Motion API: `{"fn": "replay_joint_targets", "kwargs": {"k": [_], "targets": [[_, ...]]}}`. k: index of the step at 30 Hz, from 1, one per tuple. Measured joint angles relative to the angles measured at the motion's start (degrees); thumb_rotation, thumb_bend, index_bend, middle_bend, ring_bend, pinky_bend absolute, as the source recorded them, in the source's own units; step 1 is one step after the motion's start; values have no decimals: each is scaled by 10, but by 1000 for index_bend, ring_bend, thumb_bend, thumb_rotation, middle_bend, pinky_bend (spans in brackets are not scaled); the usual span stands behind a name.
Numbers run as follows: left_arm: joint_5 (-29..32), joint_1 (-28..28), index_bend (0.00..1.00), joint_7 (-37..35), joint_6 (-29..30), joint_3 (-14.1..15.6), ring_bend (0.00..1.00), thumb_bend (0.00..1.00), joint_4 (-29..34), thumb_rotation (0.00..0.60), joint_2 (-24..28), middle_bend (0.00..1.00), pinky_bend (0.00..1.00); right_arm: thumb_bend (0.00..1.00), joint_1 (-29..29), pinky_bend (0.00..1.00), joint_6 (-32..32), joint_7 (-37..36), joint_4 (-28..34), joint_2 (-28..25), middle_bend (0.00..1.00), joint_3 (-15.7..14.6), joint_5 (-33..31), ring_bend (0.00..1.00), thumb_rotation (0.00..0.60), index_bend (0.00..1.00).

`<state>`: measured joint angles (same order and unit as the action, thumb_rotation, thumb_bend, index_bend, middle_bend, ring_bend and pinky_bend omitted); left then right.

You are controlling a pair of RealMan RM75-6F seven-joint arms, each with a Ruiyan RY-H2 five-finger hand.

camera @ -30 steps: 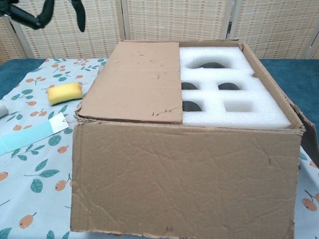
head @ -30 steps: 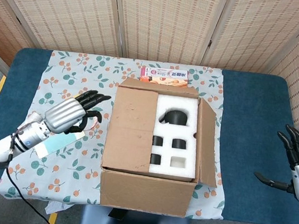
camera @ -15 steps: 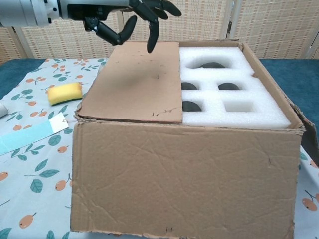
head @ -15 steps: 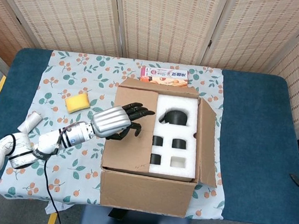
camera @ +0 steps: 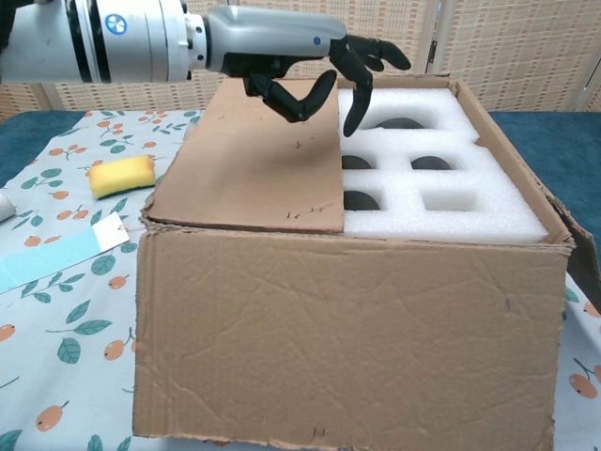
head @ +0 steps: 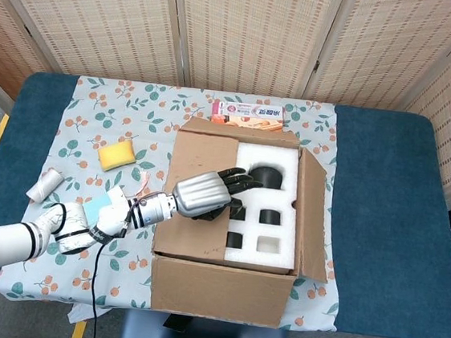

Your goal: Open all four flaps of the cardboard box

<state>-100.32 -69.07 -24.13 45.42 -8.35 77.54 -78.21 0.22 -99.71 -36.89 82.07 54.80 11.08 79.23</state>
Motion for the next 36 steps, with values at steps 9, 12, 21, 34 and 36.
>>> {"fn": "replay_joint_targets", "kwargs": {"k": [9, 12, 21, 34, 36], "targets": [[7, -31, 465, -41, -2, 6, 0, 1000, -54, 600, -35, 0, 0, 204, 1, 0, 32, 1, 3, -8, 0, 1, 4, 0, 376, 139], [7, -45, 445, -56, -8, 13, 0, 1000, -68, 600, -43, 0, 0, 209, 4, 0, 45, -5, 0, -10, 0, 1, 6, 0, 376, 139], [18, -66, 491, -34, -30, 31, 0, 1000, -105, 600, -69, 0, 0, 214, 4, 0, 55, -28, -15, -12, 0, 7, 8, 0, 376, 147], [40, -64, 564, 11, -34, 45, 0, 1000, -122, 600, -76, 0, 0, 220, 6, 0, 69, -36, -23, -13, 0, 10, 16, 0, 377, 155], [44, -63, 581, 24, -35, 45, 0, 1000, -119, 600, -74, 0, 0, 220, 7, 0, 70, -34, -22, -13, 0, 10, 18, 0, 375, 155]]}}
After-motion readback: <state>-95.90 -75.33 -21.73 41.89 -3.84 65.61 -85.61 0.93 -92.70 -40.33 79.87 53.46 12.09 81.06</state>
